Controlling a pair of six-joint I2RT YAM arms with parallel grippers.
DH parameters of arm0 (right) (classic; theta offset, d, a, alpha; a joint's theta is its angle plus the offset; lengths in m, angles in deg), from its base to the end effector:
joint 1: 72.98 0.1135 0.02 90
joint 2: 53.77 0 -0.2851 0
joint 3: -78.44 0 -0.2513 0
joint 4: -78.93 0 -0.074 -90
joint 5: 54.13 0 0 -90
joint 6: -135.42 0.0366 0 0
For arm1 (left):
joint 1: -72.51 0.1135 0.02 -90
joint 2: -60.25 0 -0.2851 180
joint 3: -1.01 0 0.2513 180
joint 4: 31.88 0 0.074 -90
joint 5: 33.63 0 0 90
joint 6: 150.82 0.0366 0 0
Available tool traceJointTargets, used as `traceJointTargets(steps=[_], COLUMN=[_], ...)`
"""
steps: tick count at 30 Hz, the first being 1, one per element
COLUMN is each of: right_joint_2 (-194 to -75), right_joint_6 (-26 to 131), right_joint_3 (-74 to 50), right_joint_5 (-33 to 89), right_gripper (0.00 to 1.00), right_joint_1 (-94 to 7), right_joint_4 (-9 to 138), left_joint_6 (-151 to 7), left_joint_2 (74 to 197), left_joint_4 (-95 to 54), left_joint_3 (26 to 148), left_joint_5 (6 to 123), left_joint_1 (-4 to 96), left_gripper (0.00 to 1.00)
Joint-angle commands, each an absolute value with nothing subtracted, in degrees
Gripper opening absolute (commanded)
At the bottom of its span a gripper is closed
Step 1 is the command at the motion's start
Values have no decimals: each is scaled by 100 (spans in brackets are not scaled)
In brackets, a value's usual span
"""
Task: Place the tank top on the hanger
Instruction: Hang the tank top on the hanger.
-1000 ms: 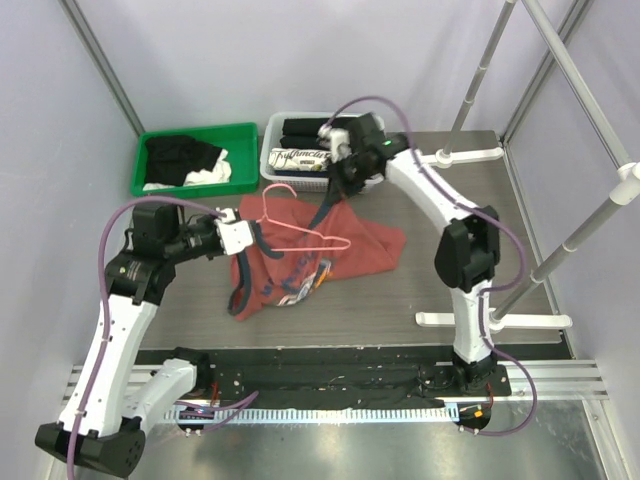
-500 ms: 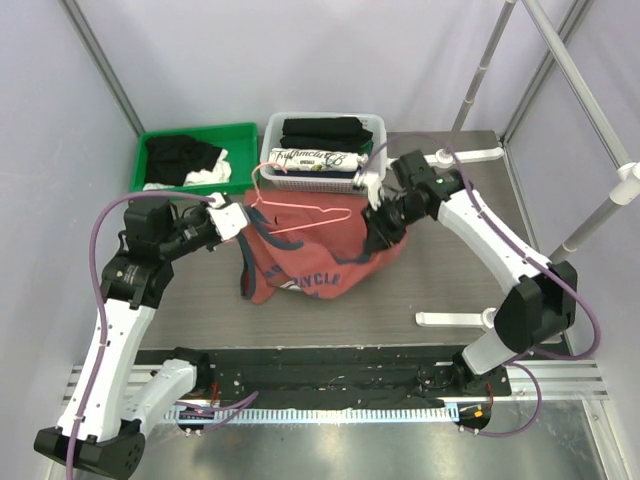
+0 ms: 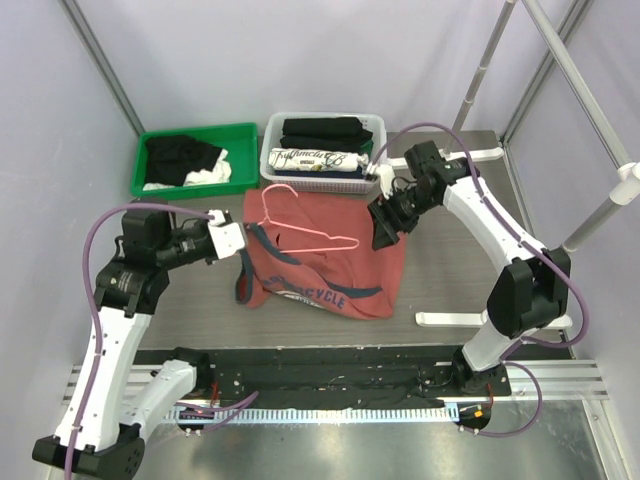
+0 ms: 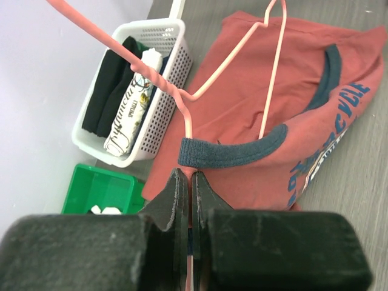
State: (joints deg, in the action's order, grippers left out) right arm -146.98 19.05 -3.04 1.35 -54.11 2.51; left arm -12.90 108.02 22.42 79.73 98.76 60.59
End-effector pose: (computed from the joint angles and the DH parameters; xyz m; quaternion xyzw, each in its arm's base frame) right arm 0.2960 0.1231 0.3229 -0.4073 0.8508 0.2818 0.1755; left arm 0.1286 -0.0524 0.4138 0.5607 0.5761 -0.1290 0.5805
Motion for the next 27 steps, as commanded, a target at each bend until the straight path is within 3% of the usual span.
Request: traceJointTargets(steps=[1,12,27], right_joint_2=[-15141,-16618,-18024], right_joint_6=[2494,3004,3347], right_joint_3=[-21,1007,2027], right_joint_5=[273,-579,-1924], right_gripper=[71,69,68], right_joint_1=[-5487,-4971,-4020], right_joint_4=[911,1335,1361], left_joint_6=[-555,939,1301], left_joint_2=[10482,10217,10340], left_joint_4=[2675,3493,3810], left_joint_3=[7873,7398,7389], left_joint_5=[10321,10515,10515], left_joint_1=[6056,6047,6047], left_gripper=[0,0,0])
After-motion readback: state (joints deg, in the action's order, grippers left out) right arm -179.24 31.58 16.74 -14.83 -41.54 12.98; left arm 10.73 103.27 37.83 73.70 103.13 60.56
